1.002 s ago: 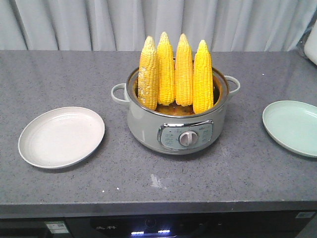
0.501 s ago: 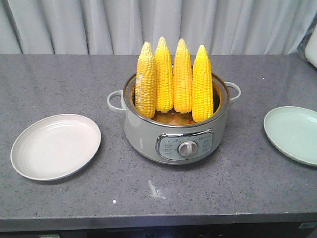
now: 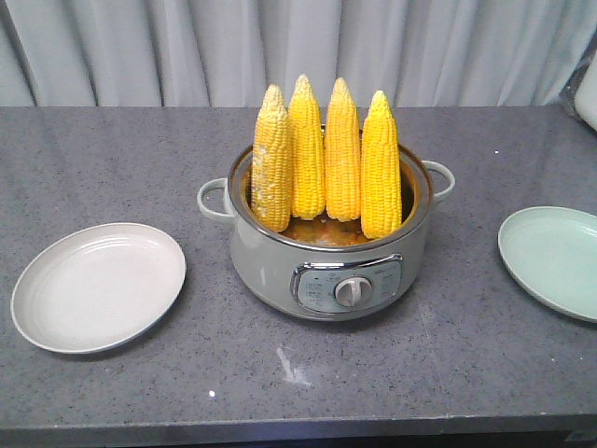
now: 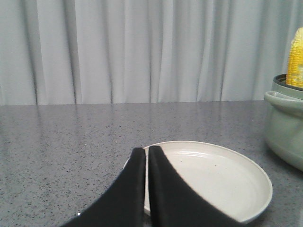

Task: Distribute corn equally

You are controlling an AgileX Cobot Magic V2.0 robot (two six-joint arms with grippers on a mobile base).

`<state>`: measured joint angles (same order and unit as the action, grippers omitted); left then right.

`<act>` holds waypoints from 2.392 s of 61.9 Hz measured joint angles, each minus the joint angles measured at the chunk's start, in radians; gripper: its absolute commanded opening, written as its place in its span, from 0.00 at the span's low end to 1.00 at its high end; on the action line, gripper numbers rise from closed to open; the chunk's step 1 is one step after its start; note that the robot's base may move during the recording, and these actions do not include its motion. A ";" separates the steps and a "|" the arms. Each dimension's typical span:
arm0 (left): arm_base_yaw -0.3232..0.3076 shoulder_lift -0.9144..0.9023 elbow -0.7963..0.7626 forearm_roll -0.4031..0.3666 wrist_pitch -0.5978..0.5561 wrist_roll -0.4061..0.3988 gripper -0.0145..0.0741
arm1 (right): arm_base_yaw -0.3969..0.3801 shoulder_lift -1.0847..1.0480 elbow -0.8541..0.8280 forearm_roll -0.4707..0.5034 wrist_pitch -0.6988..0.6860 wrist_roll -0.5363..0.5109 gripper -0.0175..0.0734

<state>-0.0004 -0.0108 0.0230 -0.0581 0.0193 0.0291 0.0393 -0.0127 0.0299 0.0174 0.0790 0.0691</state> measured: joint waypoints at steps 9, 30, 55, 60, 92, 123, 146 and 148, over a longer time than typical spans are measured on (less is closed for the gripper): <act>0.000 0.000 0.000 0.000 0.000 0.000 0.16 | 0.000 0.000 0.000 0.000 0.000 0.000 0.19; 0.000 0.000 0.000 0.000 0.000 0.000 0.16 | 0.000 0.000 0.000 0.000 0.000 0.000 0.19; 0.000 0.000 0.000 0.000 0.000 0.000 0.16 | 0.000 0.000 0.000 0.000 0.000 0.000 0.19; 0.000 0.000 0.000 0.000 0.000 0.000 0.16 | 0.000 0.000 0.000 0.000 0.000 0.000 0.19; 0.000 0.000 0.000 0.000 0.000 0.000 0.16 | 0.000 0.000 0.000 0.000 0.000 0.000 0.19; 0.000 0.000 0.000 0.000 -0.003 -0.004 0.16 | 0.000 0.000 0.000 0.000 0.000 0.000 0.19; 0.000 0.000 0.000 -0.130 -0.035 -0.474 0.16 | 0.000 0.000 0.000 0.264 -0.074 0.240 0.19; 0.000 0.000 0.000 -0.144 -0.045 -0.518 0.16 | 0.000 0.000 0.000 0.293 -0.079 0.245 0.19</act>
<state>-0.0004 -0.0108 0.0230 -0.2025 -0.0252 -0.4890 0.0393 -0.0127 0.0299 0.3100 0.0000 0.3143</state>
